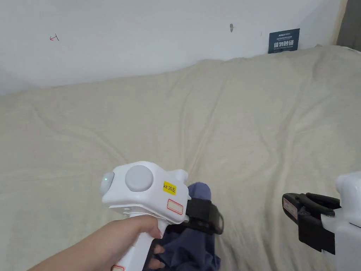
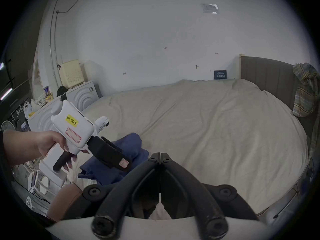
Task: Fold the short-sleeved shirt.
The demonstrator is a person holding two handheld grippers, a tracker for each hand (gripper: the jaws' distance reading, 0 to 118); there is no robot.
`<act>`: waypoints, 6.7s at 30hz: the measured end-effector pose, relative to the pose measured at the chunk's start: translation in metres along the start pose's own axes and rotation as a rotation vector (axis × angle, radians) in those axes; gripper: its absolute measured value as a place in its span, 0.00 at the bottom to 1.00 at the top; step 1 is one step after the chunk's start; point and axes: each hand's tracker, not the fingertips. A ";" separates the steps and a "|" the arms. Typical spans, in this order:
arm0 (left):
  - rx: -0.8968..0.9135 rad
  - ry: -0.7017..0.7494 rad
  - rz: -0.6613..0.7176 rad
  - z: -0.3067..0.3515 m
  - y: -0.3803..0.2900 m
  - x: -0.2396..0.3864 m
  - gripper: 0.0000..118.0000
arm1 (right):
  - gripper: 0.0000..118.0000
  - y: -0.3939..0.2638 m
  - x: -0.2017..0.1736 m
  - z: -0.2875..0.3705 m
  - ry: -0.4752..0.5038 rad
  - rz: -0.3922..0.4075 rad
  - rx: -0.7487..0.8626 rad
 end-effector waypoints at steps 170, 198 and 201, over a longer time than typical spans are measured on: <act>1.250 0.486 -0.188 0.192 -0.129 0.013 0.00 | 0.00 0.064 -0.054 0.001 -0.058 0.011 0.397; 1.457 0.700 -0.228 0.167 -0.190 0.049 0.97 | 0.98 0.016 -0.063 0.029 -0.255 0.226 0.578; 1.459 0.706 -0.223 0.167 -0.188 0.047 1.00 | 1.00 0.018 -0.065 0.034 -0.286 0.218 0.605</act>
